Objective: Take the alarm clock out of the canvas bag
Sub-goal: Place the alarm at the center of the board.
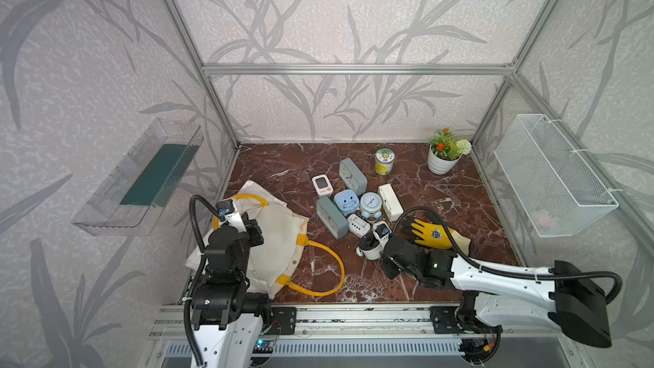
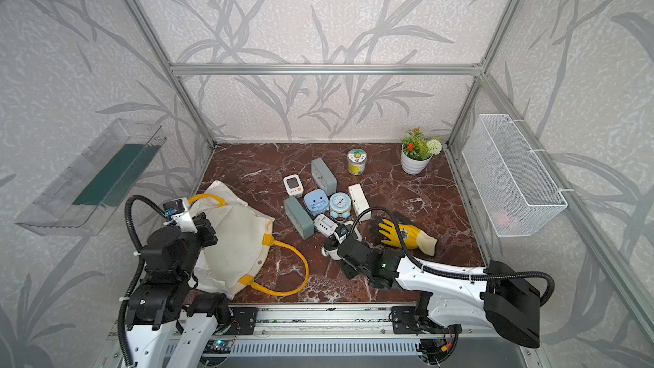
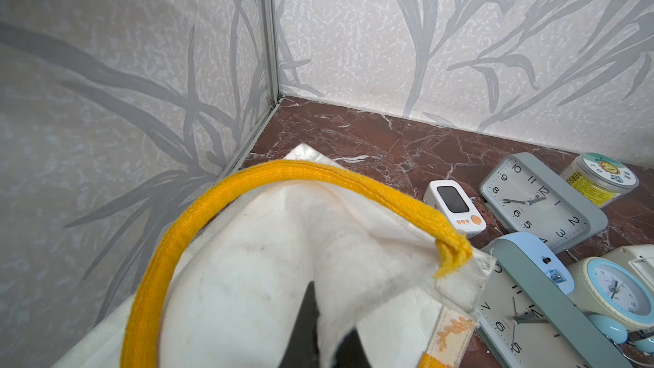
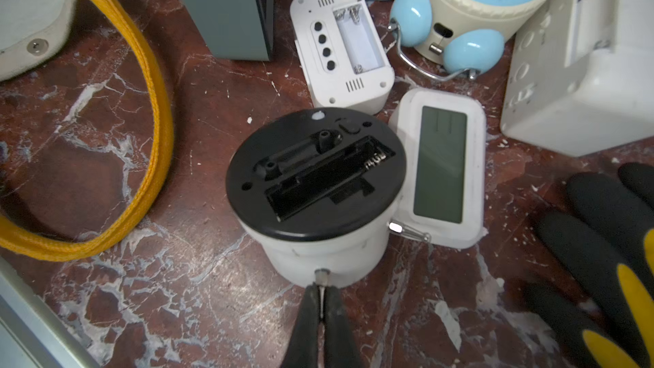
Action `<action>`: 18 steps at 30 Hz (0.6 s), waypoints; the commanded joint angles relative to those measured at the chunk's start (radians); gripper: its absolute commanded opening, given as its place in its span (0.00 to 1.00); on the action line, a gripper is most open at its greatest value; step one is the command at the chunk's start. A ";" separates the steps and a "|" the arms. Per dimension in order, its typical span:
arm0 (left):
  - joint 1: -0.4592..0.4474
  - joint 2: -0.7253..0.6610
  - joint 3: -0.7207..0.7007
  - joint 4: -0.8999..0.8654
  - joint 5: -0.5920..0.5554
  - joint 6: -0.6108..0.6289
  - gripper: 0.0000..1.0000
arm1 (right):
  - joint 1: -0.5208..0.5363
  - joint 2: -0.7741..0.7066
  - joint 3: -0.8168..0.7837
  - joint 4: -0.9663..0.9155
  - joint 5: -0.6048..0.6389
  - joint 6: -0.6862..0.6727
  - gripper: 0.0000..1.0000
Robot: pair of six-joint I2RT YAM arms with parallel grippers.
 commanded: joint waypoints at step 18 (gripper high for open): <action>0.002 0.002 0.026 0.046 0.023 -0.008 0.00 | -0.005 0.060 0.020 -0.054 0.026 0.054 0.11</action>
